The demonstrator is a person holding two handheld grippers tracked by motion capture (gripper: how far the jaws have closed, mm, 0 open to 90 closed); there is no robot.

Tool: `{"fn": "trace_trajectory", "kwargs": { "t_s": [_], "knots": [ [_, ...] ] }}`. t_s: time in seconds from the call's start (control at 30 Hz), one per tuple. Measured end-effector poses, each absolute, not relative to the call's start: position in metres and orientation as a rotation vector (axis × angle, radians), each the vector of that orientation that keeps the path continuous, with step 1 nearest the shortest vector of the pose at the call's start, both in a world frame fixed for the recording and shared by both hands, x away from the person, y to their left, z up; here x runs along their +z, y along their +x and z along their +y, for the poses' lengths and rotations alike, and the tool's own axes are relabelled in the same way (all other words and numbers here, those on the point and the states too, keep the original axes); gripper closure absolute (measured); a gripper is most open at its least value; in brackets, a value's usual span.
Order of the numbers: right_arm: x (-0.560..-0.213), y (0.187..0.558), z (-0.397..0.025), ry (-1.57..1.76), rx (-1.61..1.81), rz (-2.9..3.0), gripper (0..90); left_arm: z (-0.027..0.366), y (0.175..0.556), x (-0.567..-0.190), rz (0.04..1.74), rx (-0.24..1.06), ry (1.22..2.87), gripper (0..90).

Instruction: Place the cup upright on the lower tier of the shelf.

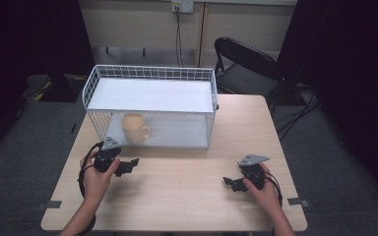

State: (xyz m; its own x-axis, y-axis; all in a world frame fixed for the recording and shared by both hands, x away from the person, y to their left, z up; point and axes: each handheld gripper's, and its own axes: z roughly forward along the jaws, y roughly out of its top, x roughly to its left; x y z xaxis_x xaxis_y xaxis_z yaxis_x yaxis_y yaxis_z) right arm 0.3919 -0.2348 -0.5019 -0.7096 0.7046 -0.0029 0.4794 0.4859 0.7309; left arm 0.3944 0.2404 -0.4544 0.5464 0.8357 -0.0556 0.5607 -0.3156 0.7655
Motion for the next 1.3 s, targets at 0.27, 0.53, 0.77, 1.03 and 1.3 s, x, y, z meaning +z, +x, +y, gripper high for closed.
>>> {"fn": "trace_trajectory", "kwargs": {
  "t_s": [0.27, 0.53, 0.77, 1.03, 1.3],
  "knots": [
    [-0.502, 0.392, -0.235, 1.000, 1.055, 2.433, 10.7, 0.227, 0.388, -0.459, 1.046, 0.395, 2.050, 16.1],
    [-0.502, 0.392, -0.235, 1.000, 1.055, 2.433, 10.7, 0.209, 0.380, -0.467, 0.960, 0.327, 2.098, 16.1],
    [-0.502, 0.392, -0.235, 1.000, 1.054, 2.433, 10.7, 0.197, 0.375, -0.473, 0.895, 0.285, 2.127, 16.1],
    [-0.502, 0.392, -0.235, 1.000, 1.054, 2.434, 10.7, 0.187, 0.371, -0.480, 0.831, 0.221, 2.154, 16.2],
    [-0.502, 0.392, -0.235, 0.999, 1.054, 2.434, 10.7, 0.184, 0.370, -0.483, 0.783, 0.222, 2.205, 16.3]
  ]
}}
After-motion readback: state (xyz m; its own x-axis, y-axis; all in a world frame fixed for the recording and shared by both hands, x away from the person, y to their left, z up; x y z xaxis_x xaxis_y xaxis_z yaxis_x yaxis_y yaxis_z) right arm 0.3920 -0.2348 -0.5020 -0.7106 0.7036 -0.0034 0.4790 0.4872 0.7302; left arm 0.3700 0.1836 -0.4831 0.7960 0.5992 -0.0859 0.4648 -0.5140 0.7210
